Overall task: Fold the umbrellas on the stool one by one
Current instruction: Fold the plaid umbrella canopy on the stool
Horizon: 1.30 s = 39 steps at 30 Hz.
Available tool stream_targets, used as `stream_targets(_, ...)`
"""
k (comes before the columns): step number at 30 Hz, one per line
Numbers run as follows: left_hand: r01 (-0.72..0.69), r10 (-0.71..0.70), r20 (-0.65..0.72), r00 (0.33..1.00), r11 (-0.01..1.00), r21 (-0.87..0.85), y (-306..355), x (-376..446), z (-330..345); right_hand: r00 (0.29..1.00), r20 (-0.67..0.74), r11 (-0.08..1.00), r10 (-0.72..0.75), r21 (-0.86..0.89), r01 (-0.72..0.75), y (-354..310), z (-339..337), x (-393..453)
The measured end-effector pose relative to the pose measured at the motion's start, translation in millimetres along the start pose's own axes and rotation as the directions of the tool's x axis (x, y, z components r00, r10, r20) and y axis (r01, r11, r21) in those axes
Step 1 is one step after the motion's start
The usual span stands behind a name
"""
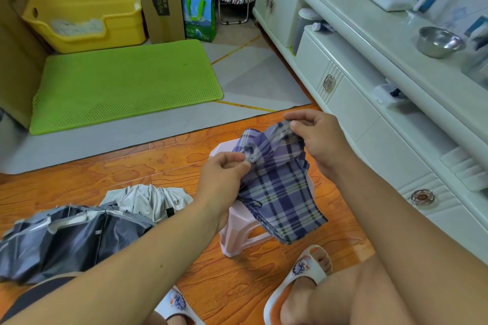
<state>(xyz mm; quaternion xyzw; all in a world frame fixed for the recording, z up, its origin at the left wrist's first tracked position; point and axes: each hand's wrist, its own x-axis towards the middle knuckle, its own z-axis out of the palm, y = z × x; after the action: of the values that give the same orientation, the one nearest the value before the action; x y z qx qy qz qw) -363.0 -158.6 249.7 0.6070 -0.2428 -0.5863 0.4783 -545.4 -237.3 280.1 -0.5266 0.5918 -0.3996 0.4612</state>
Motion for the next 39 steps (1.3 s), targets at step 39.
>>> stream_targets(39,-0.004,0.004,0.023,1.0,1.0,-0.016,4.9,2.2,-1.5,1.0,0.015,0.999,-0.017,0.038,0.016,-4.1,-6.6,-3.7)
